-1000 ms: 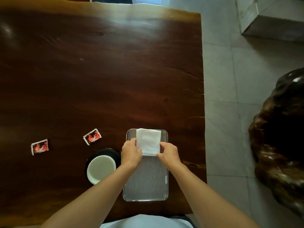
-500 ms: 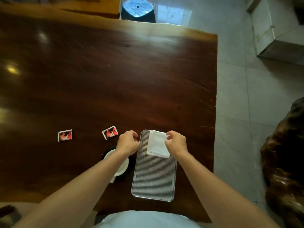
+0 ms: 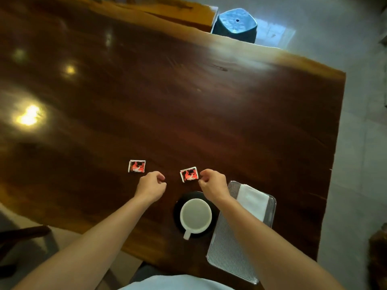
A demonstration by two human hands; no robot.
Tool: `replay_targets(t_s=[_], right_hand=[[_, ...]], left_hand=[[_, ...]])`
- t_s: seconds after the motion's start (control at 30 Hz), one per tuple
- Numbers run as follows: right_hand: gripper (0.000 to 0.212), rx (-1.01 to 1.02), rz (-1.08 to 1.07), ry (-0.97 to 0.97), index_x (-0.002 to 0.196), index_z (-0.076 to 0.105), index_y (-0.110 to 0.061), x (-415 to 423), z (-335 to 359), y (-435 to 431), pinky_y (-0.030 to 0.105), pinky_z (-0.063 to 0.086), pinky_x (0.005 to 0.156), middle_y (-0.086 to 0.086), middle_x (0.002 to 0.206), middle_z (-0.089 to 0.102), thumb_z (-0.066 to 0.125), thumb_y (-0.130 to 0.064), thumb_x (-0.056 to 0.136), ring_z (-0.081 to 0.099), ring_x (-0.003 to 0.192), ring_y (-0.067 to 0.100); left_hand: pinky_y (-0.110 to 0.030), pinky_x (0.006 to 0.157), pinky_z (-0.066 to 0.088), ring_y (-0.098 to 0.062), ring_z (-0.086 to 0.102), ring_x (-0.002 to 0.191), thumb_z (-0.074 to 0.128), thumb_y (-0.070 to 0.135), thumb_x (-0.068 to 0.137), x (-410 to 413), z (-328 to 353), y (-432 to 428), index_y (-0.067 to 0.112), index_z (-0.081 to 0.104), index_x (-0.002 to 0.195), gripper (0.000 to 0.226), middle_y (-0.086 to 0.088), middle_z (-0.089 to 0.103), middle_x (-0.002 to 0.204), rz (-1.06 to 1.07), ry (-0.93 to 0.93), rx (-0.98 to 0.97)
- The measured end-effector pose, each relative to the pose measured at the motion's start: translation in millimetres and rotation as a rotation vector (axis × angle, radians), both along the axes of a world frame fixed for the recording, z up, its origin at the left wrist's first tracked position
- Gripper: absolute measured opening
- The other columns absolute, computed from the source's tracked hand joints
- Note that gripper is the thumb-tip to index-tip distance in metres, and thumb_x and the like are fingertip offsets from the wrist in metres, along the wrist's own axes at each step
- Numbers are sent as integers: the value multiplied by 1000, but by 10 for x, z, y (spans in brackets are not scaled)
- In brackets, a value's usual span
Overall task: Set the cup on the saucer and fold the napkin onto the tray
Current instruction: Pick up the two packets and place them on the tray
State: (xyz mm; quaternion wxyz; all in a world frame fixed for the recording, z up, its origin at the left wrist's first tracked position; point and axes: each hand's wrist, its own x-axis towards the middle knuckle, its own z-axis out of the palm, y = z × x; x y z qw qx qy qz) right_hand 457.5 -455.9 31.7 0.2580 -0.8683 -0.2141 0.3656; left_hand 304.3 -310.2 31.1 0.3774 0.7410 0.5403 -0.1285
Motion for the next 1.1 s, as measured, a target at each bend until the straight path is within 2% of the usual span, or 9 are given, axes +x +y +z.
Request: replay_targets(t_s=[0.17,0.27,0.33,0.47,0.63,0.8,0.93,1.03,1.1], right_hand=[[27,-172,-88,11,116,68,-9,-134,-248,487,30,47,81,9,113,69,64,-22,93,64,104,25],[25,-311,-166,-28,114,63,-8,-212,-396,676,38,51,86,11,117,61,62,-25,94,61,104,28],[33,-383,-196,-32,120,58,-8,-294,-449,760,39,48,89,11,124,53,64,-29,95,56,112,31],[43,-435,-231,-59,125,48,-8,-435,-524,856,42,48,91,13,132,42,70,-28,93,48,121,36],[49,-434,-259,-96,126,45,-9,-443,-607,904,44,48,93,15,130,43,74,-19,89,51,117,37],[29,-357,-203,-67,113,54,-12,-386,-655,941,40,50,81,10,107,63,66,-4,87,60,102,31],[12,-249,-122,19,89,60,-13,-384,-611,936,36,50,72,10,94,66,56,-2,91,63,91,31],[28,-198,-26,169,114,66,-17,-418,-532,929,41,55,81,9,106,62,53,-2,94,64,98,32],[42,-144,-15,302,129,61,-23,-466,-425,892,33,59,73,6,108,66,56,0,94,69,92,25]], left_hand=[[-31,80,53,-18,64,90,68,19,92,-203,-173,568,19,68,111,19,3,67,95,36,31,21],[-36,85,55,-25,65,103,67,17,91,-293,-277,890,19,66,116,26,-5,68,112,29,47,52],[-39,89,55,-26,63,108,68,17,91,-343,-344,1075,19,62,123,32,-8,65,121,-15,66,91],[-38,90,53,-26,61,112,69,22,93,-403,-480,1322,22,56,136,45,-6,52,131,-95,104,102],[-39,91,53,-24,56,115,71,32,91,-411,-640,1348,26,52,141,53,-2,44,131,-310,134,112],[-38,83,54,-23,54,110,76,36,86,-343,-673,1312,24,53,121,44,-2,48,117,-375,125,138],[-36,77,50,-25,63,97,76,31,86,-280,-656,1243,23,55,97,25,-3,64,102,-338,152,-6],[-32,75,51,-17,64,86,76,24,88,-293,-600,1085,23,65,99,16,2,67,94,-224,68,-169],[-36,75,61,-16,70,82,76,19,88,-324,-566,942,24,69,99,14,1,72,94,-149,-12,-234]])
